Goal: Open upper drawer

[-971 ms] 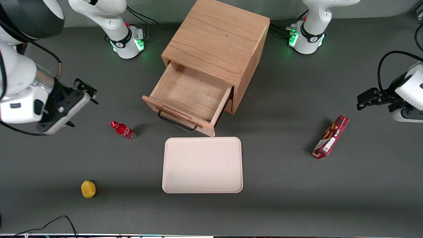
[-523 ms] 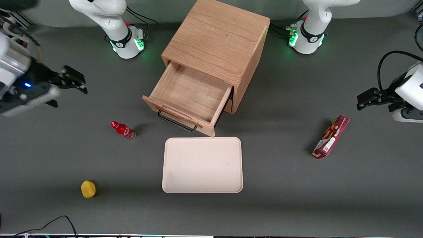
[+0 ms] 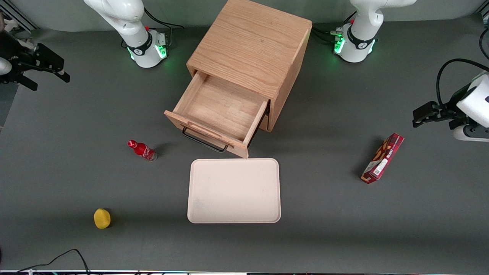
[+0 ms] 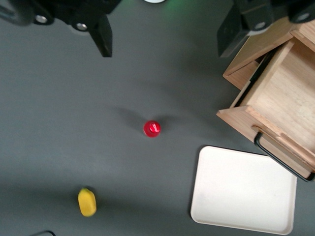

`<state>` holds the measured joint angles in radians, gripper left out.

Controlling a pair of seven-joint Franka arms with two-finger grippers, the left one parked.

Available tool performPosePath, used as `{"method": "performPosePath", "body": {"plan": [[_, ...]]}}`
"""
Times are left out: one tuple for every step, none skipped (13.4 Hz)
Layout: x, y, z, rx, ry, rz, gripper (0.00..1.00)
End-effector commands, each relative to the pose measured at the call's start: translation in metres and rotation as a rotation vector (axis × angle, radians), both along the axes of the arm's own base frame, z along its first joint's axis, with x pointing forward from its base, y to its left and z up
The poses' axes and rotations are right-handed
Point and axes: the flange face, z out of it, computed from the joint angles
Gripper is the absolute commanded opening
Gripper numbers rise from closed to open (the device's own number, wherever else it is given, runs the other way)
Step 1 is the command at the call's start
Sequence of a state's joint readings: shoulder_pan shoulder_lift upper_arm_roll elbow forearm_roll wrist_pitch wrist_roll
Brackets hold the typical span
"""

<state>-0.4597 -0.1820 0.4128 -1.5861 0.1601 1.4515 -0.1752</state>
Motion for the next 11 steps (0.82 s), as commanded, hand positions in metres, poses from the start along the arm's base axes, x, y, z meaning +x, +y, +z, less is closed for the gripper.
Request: {"method": "performPosePath", "body": {"plan": [[0.002, -0.013, -0.01, 0.036, 0.01, -0.031, 1.0], [0.008, -0.014, -0.017, 0.045, 0.014, -0.03, 1.0], [0.013, -0.01, -0.021, 0.048, 0.006, -0.022, 1.0], [0.018, -0.008, -0.031, 0.053, 0.007, -0.02, 1.0], [0.019, 0.006, -0.042, 0.052, 0.018, 0.001, 1.0], [0.019, 0.003, -0.044, 0.063, 0.024, -0.014, 1.0], [0.021, 0.005, -0.048, 0.07, 0.04, -0.04, 1.0], [0.022, 0.012, -0.05, 0.037, 0.043, -0.026, 1.0], [0.022, 0.013, -0.049, 0.009, 0.043, -0.022, 1.0], [0.022, 0.008, -0.05, 0.013, 0.048, -0.03, 1.0], [0.021, 0.003, -0.048, 0.016, 0.045, -0.035, 1.0]]}}
